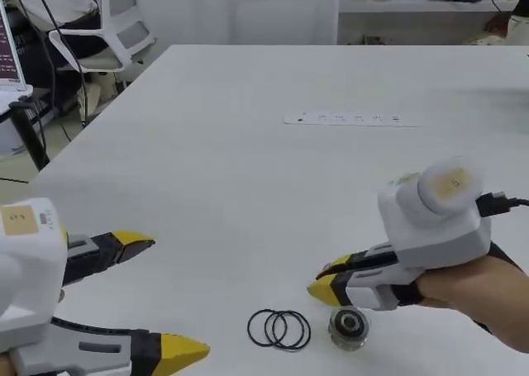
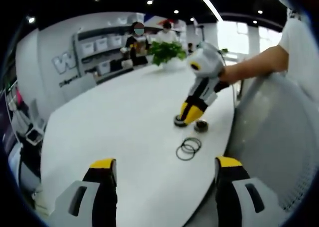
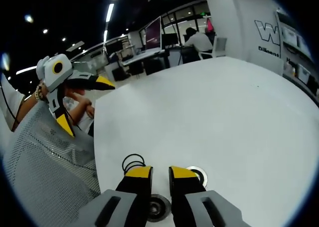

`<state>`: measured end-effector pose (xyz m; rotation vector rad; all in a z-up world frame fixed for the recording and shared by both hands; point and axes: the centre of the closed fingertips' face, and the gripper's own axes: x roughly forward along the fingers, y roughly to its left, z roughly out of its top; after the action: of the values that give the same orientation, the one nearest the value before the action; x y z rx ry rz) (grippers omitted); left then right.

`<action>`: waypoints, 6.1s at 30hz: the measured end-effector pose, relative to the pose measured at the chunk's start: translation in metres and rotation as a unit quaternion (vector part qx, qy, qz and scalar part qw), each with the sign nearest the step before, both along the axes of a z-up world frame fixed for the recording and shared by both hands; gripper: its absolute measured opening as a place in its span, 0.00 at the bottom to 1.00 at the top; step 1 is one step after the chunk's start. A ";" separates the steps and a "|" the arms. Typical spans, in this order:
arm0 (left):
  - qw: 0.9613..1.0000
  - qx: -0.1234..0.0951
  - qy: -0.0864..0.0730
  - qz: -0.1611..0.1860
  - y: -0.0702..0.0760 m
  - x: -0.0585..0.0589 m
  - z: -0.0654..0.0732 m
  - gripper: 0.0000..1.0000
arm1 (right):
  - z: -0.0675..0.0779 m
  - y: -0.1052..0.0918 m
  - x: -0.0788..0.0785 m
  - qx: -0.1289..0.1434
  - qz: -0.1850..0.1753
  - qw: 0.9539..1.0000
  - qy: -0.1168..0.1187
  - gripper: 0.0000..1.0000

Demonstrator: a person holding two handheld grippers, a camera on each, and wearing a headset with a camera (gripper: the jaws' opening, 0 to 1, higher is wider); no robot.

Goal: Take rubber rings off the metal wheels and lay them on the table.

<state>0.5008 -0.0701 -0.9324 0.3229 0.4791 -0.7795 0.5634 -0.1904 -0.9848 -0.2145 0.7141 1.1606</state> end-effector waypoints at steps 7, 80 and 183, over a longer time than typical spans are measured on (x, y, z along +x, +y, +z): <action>1.000 0.002 -0.006 -0.014 -0.004 0.004 0.007 0.82 | 0.012 -0.016 0.019 0.017 -0.033 0.999 -0.015 0.14; 0.979 0.003 -0.010 -0.201 -0.154 0.094 -0.052 0.31 | -0.035 -0.044 0.014 -0.024 -0.017 1.000 0.010 0.25; 0.983 0.003 0.015 -0.182 -0.156 0.087 -0.072 0.14 | -0.012 -0.033 0.018 0.085 -0.114 0.982 0.125 0.00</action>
<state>0.5878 -0.2265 -1.0039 0.4118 0.4564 -1.1387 0.5809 -0.2233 -0.9972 0.1576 0.8315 1.0305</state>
